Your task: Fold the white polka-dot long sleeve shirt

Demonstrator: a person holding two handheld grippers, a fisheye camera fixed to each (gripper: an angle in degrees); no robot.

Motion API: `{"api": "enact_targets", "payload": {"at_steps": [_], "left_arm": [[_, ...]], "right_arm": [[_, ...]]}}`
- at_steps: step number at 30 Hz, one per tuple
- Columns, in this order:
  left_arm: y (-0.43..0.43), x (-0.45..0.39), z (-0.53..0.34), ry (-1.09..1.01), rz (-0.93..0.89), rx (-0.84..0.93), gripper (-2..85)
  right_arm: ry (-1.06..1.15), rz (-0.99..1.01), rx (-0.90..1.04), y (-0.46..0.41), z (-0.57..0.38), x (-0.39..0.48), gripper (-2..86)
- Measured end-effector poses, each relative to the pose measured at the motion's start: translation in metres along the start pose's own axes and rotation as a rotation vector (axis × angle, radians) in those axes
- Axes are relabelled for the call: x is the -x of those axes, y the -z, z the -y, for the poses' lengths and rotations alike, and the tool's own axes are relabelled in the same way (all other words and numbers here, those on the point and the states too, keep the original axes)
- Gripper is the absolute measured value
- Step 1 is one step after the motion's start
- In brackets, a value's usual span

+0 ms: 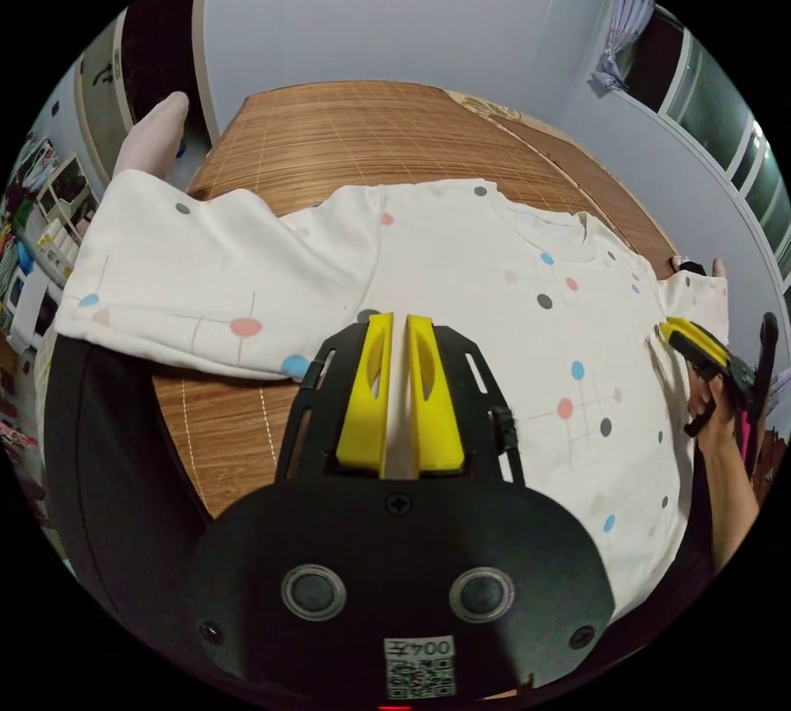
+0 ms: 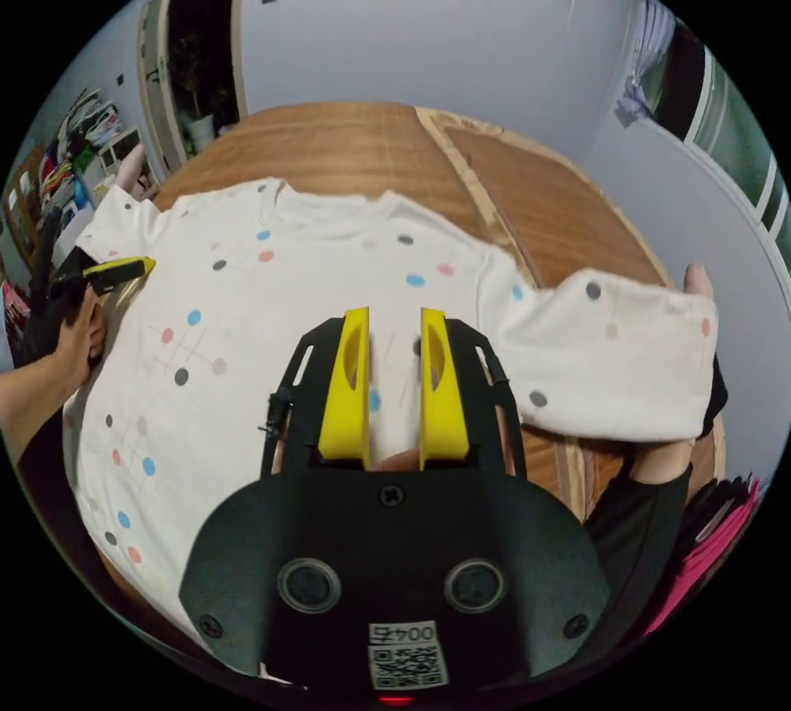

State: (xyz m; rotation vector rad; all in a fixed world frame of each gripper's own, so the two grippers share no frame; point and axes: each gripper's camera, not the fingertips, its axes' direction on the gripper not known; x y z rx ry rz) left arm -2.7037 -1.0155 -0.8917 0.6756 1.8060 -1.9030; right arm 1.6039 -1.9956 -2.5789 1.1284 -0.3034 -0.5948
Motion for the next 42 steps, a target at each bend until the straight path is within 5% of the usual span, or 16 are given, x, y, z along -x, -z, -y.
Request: {"api": "enact_targets", "payload": {"at_steps": [8, 20, 30, 36, 42], "left_arm": [[0.005, 0.003, -0.003, 0.003, -0.017, -0.004, 2.6], [0.012, 0.004, -0.004, 0.001, -0.015, -0.006, 2.4], [0.018, 0.007, -0.002, 0.006, -0.027, -0.006, 2.5], [0.022, 0.009, 0.001, 0.012, -0.034, -0.002, 2.3], [0.025, 0.012, 0.004, 0.019, -0.043, 0.0, 1.9]], "right_arm": [[0.093, 0.073, -0.079, -0.021, 0.079, -0.013, 12.0], [0.046, 0.141, 0.139, -0.089, 0.128, -0.045, 13.4], [-0.209, 0.213, 0.186, 0.042, -0.021, -0.147, 9.5], [-0.473, 0.303, 0.229, 0.051, -0.104, -0.197, 9.6], [-0.424, 0.298, 0.246, 0.043, -0.109, -0.183, 7.1]]}}
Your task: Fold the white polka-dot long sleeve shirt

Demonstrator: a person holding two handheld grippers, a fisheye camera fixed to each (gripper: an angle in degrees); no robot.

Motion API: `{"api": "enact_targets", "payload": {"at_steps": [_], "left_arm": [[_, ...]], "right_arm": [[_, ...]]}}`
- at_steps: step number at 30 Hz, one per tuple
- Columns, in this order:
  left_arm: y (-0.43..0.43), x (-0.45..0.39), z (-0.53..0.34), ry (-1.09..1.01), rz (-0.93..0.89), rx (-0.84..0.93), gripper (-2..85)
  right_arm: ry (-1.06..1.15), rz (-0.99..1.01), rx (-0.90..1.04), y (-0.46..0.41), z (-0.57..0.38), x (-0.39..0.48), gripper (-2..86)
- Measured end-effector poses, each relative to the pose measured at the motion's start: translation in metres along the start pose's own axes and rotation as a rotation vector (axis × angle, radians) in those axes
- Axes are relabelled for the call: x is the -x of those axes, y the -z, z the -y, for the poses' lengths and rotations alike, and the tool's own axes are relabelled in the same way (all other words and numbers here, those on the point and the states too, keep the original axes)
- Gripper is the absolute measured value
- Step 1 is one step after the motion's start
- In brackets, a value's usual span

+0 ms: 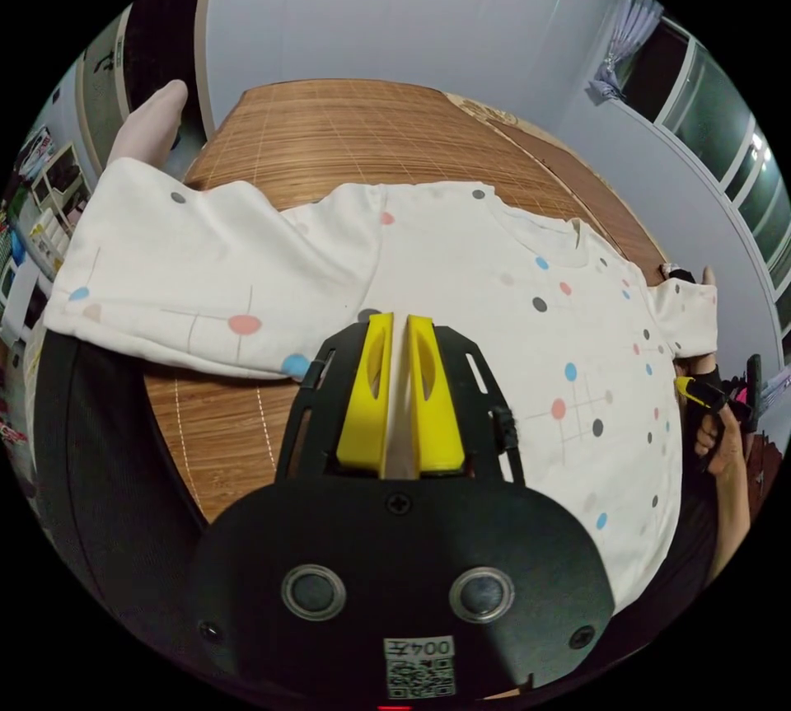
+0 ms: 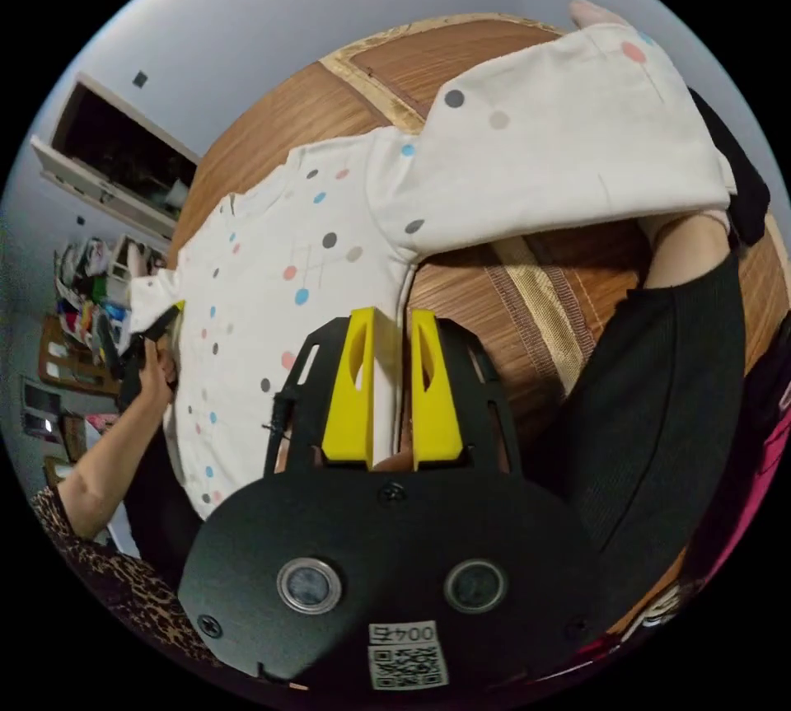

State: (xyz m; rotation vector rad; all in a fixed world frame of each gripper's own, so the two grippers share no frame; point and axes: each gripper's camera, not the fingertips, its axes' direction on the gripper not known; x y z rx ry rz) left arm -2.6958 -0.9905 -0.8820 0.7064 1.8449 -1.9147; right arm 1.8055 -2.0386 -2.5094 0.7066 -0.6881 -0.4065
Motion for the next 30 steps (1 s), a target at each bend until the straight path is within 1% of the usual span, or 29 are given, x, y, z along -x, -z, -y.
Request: {"api": "enact_targets", "payload": {"at_steps": [3, 5, 6, 7, 9, 11, 13, 16, 18, 20, 23, 27, 30], "left_arm": [[0.001, 0.002, 0.002, 0.013, -0.002, 0.001, 1.8], [0.002, 0.006, 0.004, 0.023, -0.02, 0.005, 1.8], [0.002, 0.011, 0.007, 0.037, -0.056, 0.019, 1.9], [0.002, 0.016, 0.01, 0.046, -0.086, 0.027, 1.9], [0.021, 0.034, 0.018, 0.055, -0.222, 0.056, 2.2], [0.059, 0.049, 0.015, 0.07, -0.242, -0.01, 2.6], [0.089, 0.064, 0.011, 0.075, -0.237, -0.01, 3.3], [0.112, 0.081, -0.007, 0.106, -0.199, 0.048, 5.0], [0.106, 0.082, -0.019, 0.149, -0.256, 0.072, 6.0], [0.094, 0.071, -0.02, 0.148, -0.234, 0.126, 6.0], [0.075, 0.047, -0.021, 0.11, -0.156, 0.199, 4.3], [0.064, 0.015, -0.02, 0.002, -0.034, 0.241, 1.5], [0.059, -0.003, -0.022, -0.065, 0.05, 0.271, 0.6]], "right_arm": [[0.086, -0.149, 0.022, -0.005, -0.008, 0.011, 4.7], [0.09, -0.163, 0.015, -0.004, -0.013, 0.012, 4.8], [0.091, -0.167, 0.002, -0.003, -0.017, 0.013, 5.0], [0.092, -0.166, -0.007, -0.002, -0.02, 0.014, 5.4], [0.108, -0.138, -0.081, 0.008, -0.031, 0.018, 6.5], [0.113, -0.116, -0.145, 0.018, -0.042, 0.021, 7.3], [0.14, -0.09, -0.191, 0.026, -0.053, 0.027, 8.5], [0.218, -0.057, -0.165, 0.023, -0.067, 0.043, 10.6], [0.291, -0.063, -0.11, 0.012, -0.077, 0.061, 11.0], [0.332, -0.089, -0.092, 0.005, -0.085, 0.072, 11.1], [0.362, -0.117, -0.064, -0.002, -0.097, 0.08, 11.0], [0.378, -0.15, -0.098, -0.001, -0.111, 0.086, 9.9], [0.401, -0.177, -0.064, -0.01, -0.118, 0.093, 9.1]]}}
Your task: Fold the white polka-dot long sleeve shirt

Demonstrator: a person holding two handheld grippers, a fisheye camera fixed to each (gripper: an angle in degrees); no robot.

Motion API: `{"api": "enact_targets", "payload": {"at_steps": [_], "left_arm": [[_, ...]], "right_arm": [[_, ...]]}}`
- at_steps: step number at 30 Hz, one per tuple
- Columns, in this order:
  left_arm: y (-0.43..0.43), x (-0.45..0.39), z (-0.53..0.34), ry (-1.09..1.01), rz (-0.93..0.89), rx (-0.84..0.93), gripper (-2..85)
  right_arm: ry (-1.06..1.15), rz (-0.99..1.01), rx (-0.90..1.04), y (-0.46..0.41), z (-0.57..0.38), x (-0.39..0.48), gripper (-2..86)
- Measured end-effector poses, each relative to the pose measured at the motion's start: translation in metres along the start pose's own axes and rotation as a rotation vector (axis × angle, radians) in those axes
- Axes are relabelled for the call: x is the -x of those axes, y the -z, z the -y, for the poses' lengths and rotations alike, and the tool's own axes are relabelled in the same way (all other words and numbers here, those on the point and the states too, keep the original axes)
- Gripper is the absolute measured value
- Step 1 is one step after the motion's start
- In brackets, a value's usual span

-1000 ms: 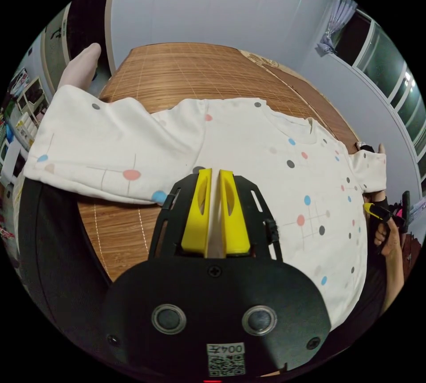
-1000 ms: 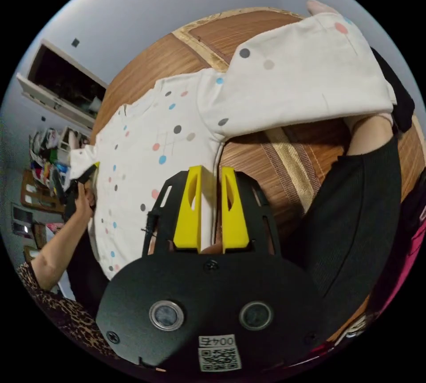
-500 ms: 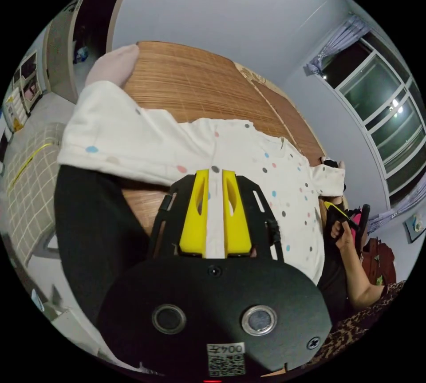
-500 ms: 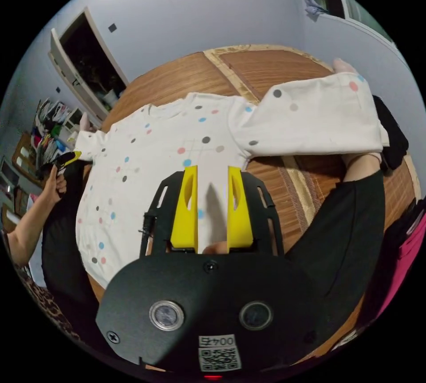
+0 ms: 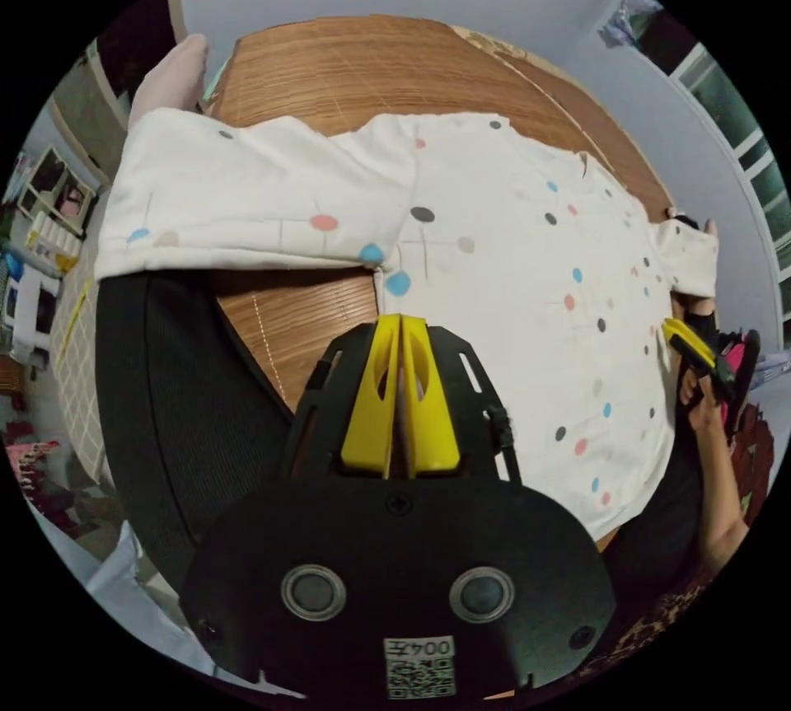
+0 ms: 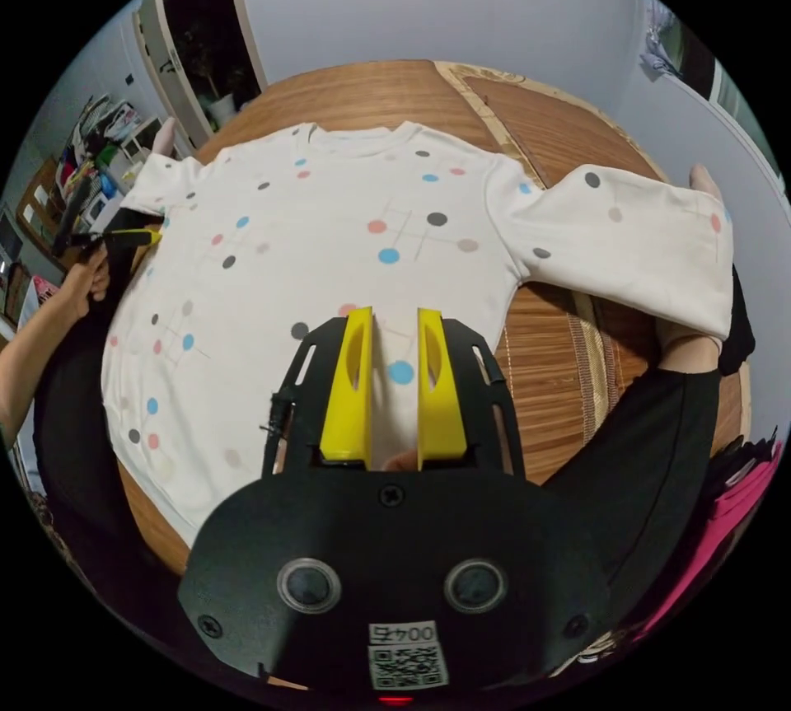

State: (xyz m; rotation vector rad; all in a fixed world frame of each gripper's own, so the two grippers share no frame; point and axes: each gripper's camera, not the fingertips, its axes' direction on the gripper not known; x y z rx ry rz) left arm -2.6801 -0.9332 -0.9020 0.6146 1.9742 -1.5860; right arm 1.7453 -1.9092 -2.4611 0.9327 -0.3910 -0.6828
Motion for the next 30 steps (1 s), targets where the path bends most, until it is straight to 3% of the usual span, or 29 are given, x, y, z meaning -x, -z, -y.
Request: {"api": "enact_targets", "payload": {"at_steps": [5, 9, 16, 20, 24, 30], "left_arm": [[0.012, -0.002, -0.01, 0.035, -0.006, -0.029, 0.2], [0.053, -0.038, -0.024, -0.11, 0.048, -0.257, 0.2], [0.012, -0.036, 0.007, -0.039, 0.084, -0.126, 0.2], [0.005, -0.016, -0.014, -0.04, 0.001, -0.209, 0.1], [0.019, 0.002, -0.015, 0.045, -0.079, -0.151, 0.2], [0.058, -0.039, -0.069, -0.019, -0.182, -0.23, 0.1]], "right_arm": [[0.038, -0.063, 0.026, -0.009, -0.009, 0.017, 8.7], [0.034, -0.055, -0.008, -0.009, -0.02, 0.023, 8.7], [0.034, -0.06, -0.021, -0.009, -0.032, 0.035, 8.7], [0.031, -0.054, -0.019, -0.009, -0.037, 0.04, 8.7], [0.024, -0.04, -0.017, -0.01, -0.041, 0.044, 8.7], [0.027, -0.044, -0.017, -0.01, -0.047, 0.052, 8.7]]}}
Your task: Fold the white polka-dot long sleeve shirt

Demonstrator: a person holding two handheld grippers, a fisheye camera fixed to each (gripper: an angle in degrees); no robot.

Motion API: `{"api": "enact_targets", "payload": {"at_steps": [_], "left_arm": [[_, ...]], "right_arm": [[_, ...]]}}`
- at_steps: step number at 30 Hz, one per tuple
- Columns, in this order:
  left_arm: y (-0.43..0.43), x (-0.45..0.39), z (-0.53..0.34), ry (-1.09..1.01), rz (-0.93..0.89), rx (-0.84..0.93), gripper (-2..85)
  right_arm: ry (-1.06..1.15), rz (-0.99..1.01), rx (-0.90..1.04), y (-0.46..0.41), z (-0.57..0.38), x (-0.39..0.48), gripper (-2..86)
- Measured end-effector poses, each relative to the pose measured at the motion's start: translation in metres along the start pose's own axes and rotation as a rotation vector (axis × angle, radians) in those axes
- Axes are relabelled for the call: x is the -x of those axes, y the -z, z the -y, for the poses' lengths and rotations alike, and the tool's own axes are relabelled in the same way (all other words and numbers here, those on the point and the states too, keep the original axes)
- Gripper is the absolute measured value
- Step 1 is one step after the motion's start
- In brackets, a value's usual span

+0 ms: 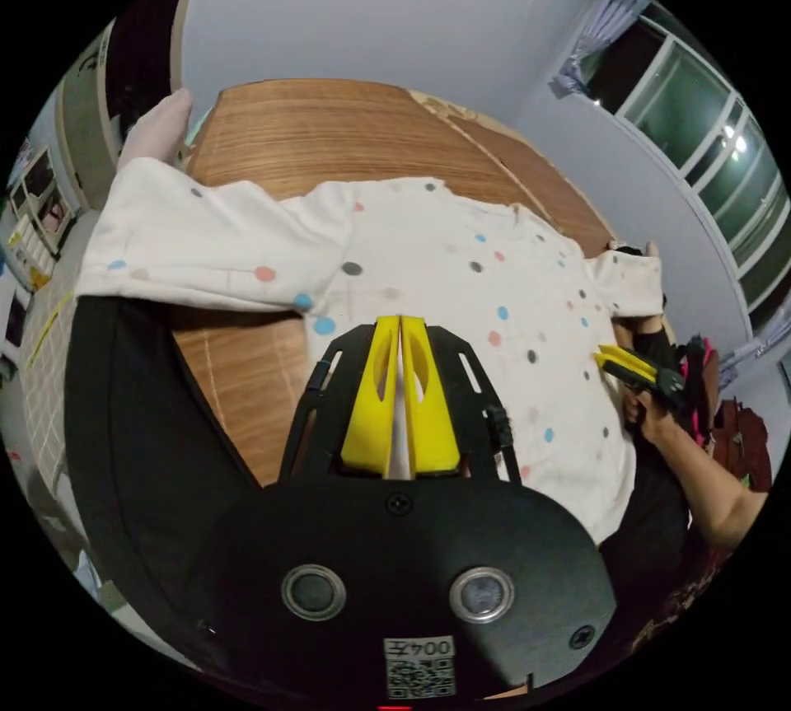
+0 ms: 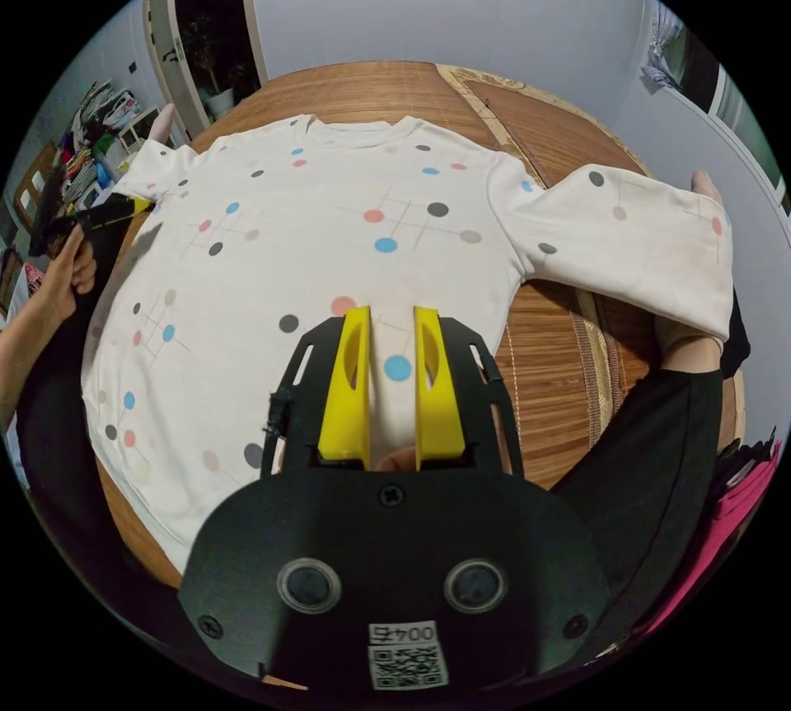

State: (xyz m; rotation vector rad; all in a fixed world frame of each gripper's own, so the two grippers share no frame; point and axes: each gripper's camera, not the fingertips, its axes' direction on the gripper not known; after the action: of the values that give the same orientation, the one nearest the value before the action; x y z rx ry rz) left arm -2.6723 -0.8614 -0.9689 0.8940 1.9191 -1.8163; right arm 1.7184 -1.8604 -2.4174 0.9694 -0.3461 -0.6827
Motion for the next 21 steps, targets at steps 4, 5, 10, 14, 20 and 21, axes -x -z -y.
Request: {"api": "enact_targets", "payload": {"at_steps": [4, 5, 10, 14, 20, 21], "left_arm": [[-0.018, -0.025, -0.024, -0.082, 0.104, 0.072, 0.1], [-0.026, -0.029, -0.028, -0.121, 0.135, 0.104, 0.1], [-0.019, -0.018, -0.04, -0.165, 0.163, 0.066, 0.2], [-0.006, 0.012, -0.041, -0.13, 0.096, 0.068, 0.3], [0.016, 0.046, -0.042, -0.121, 0.076, 0.072, 0.3], [0.02, 0.055, -0.041, -0.117, 0.069, 0.072, 0.4]], "right_arm": [[0.001, -0.002, -0.001, 0.0, -0.003, 0.005, 8.7], [0.001, -0.001, -0.001, 0.0, -0.003, 0.006, 8.7], [0.001, -0.001, -0.001, 0.0, -0.006, 0.011, 8.7], [0.001, -0.001, -0.001, 0.0, -0.007, 0.015, 8.6], [0.0, 0.001, 0.0, -0.001, -0.008, 0.02, 8.6], [-0.001, 0.003, 0.0, -0.001, -0.008, 0.021, 8.6]]}}
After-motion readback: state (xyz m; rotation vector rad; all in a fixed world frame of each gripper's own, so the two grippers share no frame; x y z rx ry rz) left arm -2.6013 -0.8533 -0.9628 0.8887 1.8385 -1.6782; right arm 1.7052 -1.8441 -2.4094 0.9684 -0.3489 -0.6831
